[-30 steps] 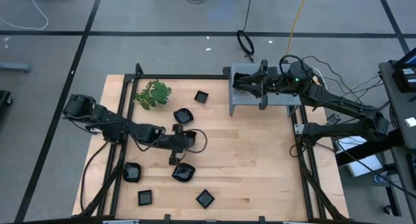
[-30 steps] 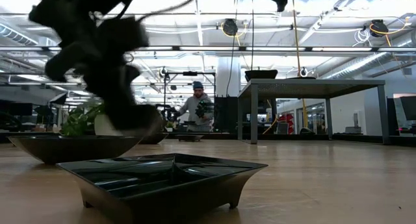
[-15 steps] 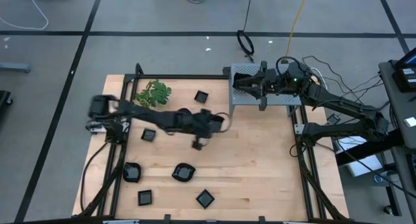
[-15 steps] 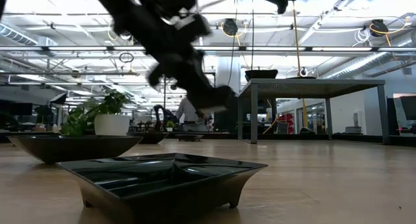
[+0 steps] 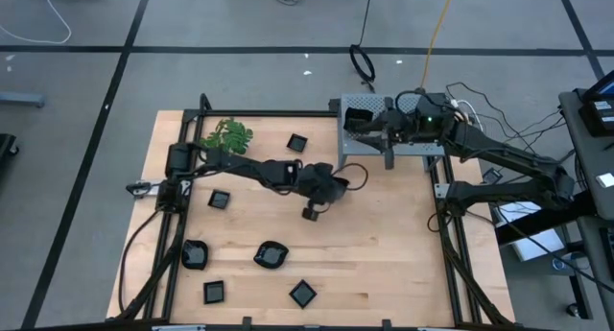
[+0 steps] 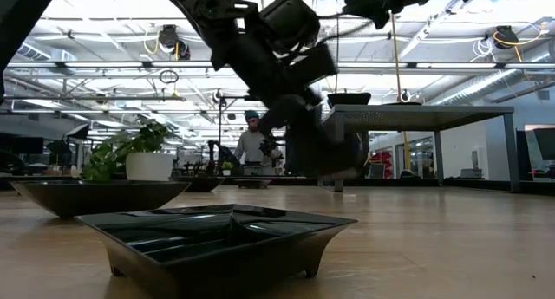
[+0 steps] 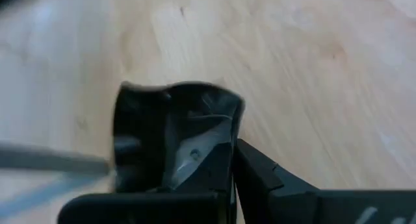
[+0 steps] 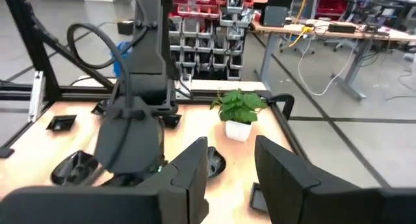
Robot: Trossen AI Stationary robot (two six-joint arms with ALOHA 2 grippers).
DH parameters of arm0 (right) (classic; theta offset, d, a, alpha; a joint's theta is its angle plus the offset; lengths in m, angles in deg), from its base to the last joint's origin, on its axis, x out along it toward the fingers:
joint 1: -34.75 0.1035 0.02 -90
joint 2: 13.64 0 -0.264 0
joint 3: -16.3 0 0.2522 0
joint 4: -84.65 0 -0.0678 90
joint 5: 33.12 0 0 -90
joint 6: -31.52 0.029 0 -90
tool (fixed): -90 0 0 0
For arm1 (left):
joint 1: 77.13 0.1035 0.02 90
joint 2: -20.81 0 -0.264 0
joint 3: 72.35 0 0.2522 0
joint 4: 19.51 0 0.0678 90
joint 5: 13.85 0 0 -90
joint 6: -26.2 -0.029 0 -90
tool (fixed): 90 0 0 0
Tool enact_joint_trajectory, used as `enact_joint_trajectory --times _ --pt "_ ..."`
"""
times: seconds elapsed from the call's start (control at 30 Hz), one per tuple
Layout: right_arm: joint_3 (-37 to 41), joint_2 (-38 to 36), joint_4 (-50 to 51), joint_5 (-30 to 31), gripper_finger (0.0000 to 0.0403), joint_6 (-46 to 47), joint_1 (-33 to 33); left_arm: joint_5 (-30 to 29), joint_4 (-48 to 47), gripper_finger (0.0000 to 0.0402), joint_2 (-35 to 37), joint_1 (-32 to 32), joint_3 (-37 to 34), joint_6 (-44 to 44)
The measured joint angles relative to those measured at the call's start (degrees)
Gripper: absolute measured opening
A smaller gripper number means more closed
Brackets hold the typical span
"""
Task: Pick & Place Mini shaped plates
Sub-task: Move the distorted square plate to the center of the table, then move the leaf shaped plate to the center of the table
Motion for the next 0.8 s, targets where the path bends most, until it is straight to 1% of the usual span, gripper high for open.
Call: enact_joint_trajectory --times 0.07,0.23,0.33,0.47,0.53,0.63,0.73,0.8 --pt "0.0 -0.7 1.4 0.1 0.0116 0.1 -0.1 -0.1 -0.1 0.0021 -0.1 0.2 0.0 1.4" --pt "0.0 -2.5 1.2 0.1 0.0116 0.2 -0.1 -0.7 -0.7 0.0020 0.0 -0.1 0.0 3.1" --pt "0.0 -3.3 1.4 0.1 0.0116 0.2 -0.1 -1.1 -0.5 0.0038 0.0 -0.4 0.0 2.9" --pt "0.0 -3.8 1.2 0.1 0.0116 0.1 -0.1 -3.4 -0.8 0.0081 0.4 -0.7 0.0 1.4" --pt "0.0 -3.8 1.4 0.1 0.0116 0.1 -0.1 -6.2 -0.8 0.0105 1.2 -1.1 0.0 -0.3" --pt "0.0 -3.8 1.3 0.1 0.0116 0.0 -0.1 -14.4 -2.8 0.0135 3.5 -1.9 0.0 -0.5" --pt "0.0 -3.7 1.4 0.1 0.0116 0.0 -0.1 -22.8 -6.1 0.0154 7.3 -2.3 0.0 1.3" --pt "0.0 -3.7 1.4 0.1 0.0116 0.2 -0.1 -25.6 -9.3 0.0161 10.3 -2.0 0.0 4.7"
